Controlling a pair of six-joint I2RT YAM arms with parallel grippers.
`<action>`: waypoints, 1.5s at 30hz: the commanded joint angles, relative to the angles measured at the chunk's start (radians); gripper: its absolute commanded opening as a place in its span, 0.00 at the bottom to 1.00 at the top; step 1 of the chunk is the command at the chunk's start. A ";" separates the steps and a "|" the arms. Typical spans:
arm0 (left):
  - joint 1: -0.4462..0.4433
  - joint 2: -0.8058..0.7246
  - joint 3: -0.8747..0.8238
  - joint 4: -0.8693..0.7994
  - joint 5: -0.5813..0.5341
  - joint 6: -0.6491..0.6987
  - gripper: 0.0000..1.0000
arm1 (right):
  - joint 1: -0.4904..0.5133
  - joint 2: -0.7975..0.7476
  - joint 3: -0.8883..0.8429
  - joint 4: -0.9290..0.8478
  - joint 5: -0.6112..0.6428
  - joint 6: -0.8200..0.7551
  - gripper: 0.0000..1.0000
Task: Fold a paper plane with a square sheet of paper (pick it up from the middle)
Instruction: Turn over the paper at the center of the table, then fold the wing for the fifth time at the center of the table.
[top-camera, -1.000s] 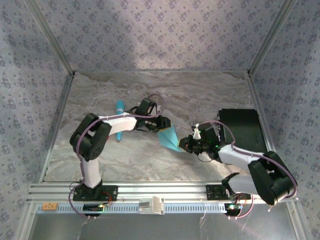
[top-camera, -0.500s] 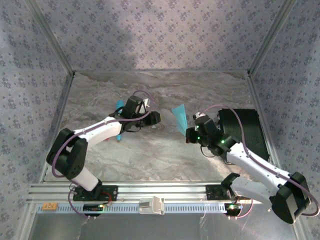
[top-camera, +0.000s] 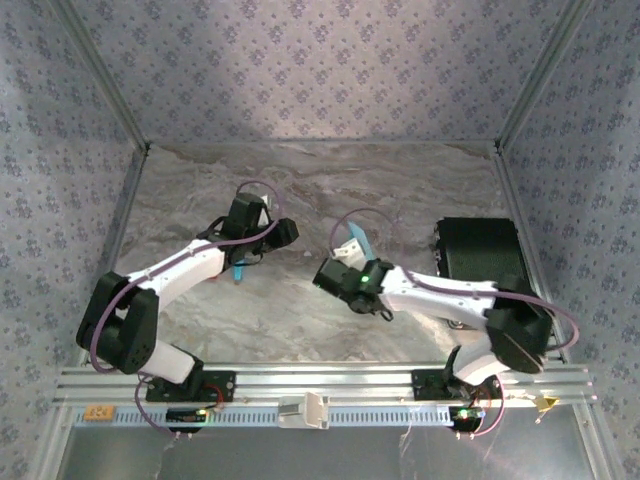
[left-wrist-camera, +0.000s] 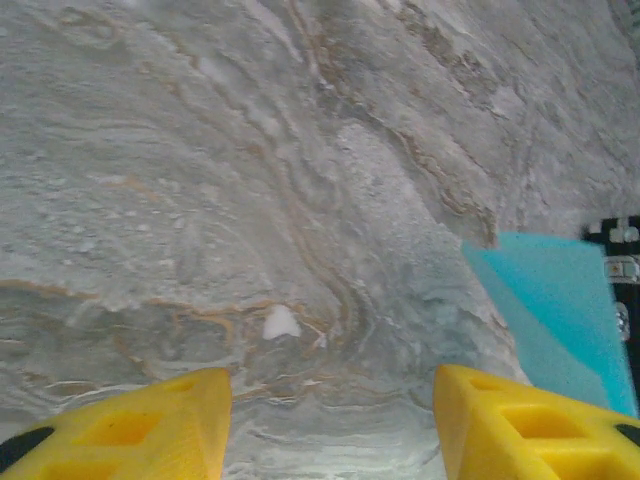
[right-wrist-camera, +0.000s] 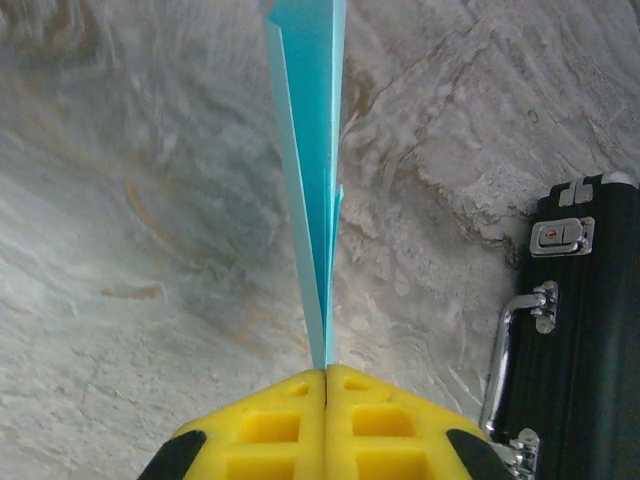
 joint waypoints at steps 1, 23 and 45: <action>0.021 -0.038 -0.020 -0.032 -0.019 -0.018 0.55 | 0.043 0.074 0.043 -0.056 0.004 -0.026 0.02; 0.040 0.118 0.008 0.034 0.195 -0.086 0.29 | -0.432 -0.156 -0.340 0.745 -1.165 0.050 0.17; -0.023 0.210 0.054 0.077 0.262 -0.094 0.22 | -0.472 0.149 -0.409 0.896 -1.175 0.393 0.09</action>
